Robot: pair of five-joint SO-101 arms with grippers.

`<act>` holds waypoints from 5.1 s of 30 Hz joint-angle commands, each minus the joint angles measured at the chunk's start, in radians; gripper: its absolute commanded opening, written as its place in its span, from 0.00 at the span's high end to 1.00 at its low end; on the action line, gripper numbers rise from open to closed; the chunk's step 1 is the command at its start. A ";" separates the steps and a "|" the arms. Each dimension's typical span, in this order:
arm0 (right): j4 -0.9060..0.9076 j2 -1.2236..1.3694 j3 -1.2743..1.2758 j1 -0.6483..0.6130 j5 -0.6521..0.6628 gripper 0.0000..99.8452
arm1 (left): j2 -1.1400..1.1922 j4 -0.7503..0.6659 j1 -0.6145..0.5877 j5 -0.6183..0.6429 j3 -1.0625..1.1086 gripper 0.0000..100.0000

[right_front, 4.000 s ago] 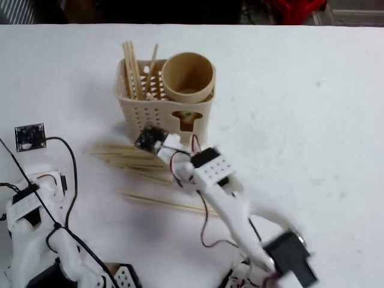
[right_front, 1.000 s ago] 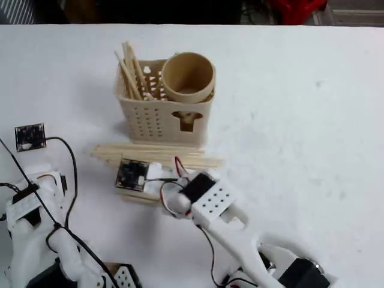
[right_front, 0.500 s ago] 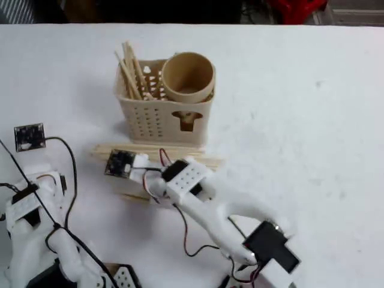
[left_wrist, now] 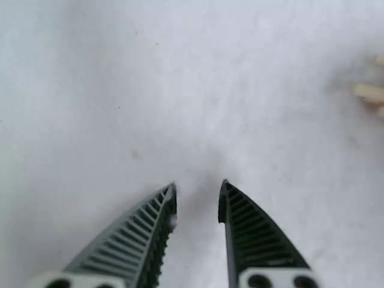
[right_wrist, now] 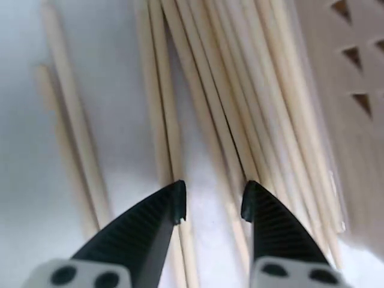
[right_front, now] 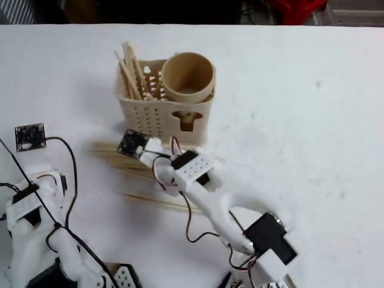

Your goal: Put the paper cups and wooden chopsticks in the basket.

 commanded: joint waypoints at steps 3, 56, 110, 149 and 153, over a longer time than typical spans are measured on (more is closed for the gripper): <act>-0.012 0.022 -0.017 -0.002 -0.009 0.87 | -0.001 -0.018 0.019 0.009 -0.008 0.87; -0.268 -0.952 -0.104 0.015 -0.439 0.98 | -0.001 -0.035 0.019 0.009 -0.003 0.87; 0.005 -0.122 0.180 -0.131 0.115 0.92 | -0.001 -0.037 0.019 0.009 -0.003 0.87; 0.213 -0.710 -0.523 -0.010 -0.321 0.98 | -0.001 -0.037 0.019 0.009 -0.003 0.87; 0.070 -0.506 -0.712 -0.010 -0.393 0.98 | -0.001 -0.037 0.019 0.009 -0.003 0.87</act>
